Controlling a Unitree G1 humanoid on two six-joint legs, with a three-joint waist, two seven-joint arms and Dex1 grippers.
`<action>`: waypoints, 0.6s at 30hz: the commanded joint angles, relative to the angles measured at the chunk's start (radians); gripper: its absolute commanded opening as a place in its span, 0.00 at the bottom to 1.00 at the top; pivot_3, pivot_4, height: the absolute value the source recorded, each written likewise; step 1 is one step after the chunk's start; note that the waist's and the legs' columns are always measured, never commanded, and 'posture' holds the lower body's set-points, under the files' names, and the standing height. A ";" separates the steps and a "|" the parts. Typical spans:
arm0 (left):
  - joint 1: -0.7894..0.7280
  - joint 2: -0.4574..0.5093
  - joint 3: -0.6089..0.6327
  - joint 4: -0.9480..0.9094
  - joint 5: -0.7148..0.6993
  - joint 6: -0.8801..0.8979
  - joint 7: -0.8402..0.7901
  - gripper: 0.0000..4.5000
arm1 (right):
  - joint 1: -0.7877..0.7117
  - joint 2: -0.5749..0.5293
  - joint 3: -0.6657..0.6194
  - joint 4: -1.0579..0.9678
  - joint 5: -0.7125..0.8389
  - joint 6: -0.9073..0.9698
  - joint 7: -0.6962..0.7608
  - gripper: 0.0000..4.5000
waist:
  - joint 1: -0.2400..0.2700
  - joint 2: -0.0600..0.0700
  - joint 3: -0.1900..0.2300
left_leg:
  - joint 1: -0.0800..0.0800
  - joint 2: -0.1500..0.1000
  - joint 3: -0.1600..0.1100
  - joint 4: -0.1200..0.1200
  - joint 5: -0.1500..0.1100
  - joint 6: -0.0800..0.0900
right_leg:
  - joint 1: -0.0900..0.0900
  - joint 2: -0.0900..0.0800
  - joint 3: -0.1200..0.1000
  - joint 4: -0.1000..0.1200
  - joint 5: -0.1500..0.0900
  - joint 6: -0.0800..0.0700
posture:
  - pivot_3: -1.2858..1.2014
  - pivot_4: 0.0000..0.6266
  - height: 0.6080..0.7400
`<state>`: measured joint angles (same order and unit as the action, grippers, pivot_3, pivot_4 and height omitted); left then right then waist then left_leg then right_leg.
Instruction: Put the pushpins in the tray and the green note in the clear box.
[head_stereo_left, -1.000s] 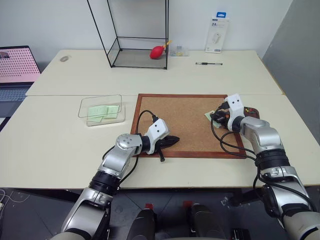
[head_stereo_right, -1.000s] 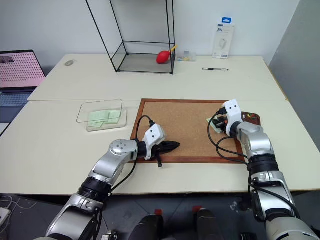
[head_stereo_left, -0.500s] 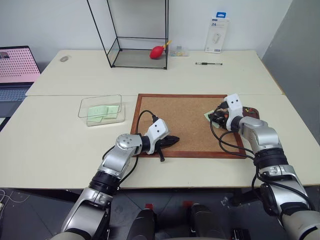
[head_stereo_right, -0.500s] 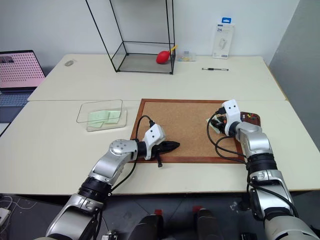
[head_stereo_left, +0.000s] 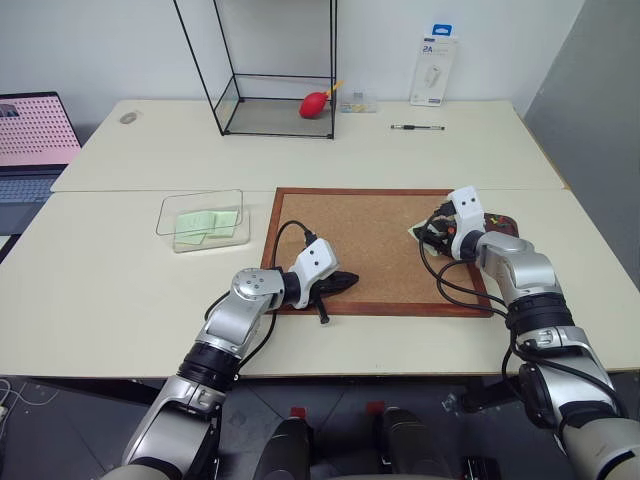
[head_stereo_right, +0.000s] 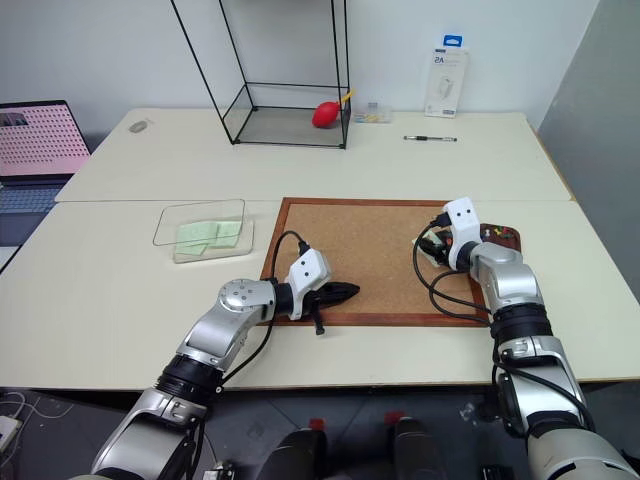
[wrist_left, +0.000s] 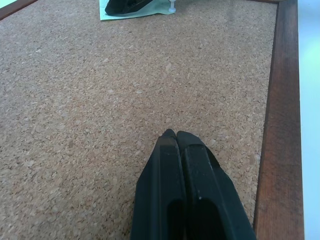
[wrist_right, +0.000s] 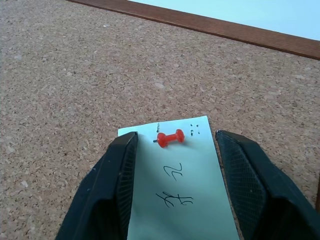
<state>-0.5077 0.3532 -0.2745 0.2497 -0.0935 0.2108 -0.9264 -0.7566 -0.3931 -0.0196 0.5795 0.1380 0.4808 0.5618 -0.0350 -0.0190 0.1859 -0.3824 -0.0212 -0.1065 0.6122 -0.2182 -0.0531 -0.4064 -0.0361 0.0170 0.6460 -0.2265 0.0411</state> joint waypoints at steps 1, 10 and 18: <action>0.019 0.013 -0.015 0.017 0.024 0.008 -0.003 0.00 | -0.020 -0.001 -0.017 -0.018 0.009 -0.031 0.007 0.34 | 0.000 0.000 0.000 | 0.000 0.000 0.000 0.000 0.000 0.000 | 0.000 0.000 0.000 0.000 0.000 0.000 | 0.52 0.24 1.00; 0.021 0.013 -0.016 0.019 0.025 0.006 -0.003 0.00 | -0.014 -0.002 -0.010 -0.029 0.007 -0.044 0.019 0.04 | 0.000 0.000 0.000 | 0.000 0.000 0.000 0.000 0.000 0.000 | 0.000 0.000 0.000 0.000 0.000 0.000 | 0.52 0.24 1.00; 0.018 0.016 -0.014 0.022 0.026 0.005 -0.005 0.00 | -0.012 -0.003 -0.016 -0.068 0.019 -0.050 0.031 0.04 | -0.001 0.000 0.000 | 0.000 0.000 0.000 0.000 0.000 0.000 | 0.000 0.000 0.000 0.000 0.000 0.000 | 0.52 0.24 1.00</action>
<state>-0.5060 0.3546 -0.2744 0.2499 -0.0912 0.2093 -0.9268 -0.7564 -0.3926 -0.0188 0.5726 0.1386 0.4480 0.5818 -0.0356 -0.0189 0.1859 -0.3824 -0.0212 -0.1066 0.6122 -0.2182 -0.0531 -0.4064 -0.0361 0.0169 0.6461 -0.2265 0.0411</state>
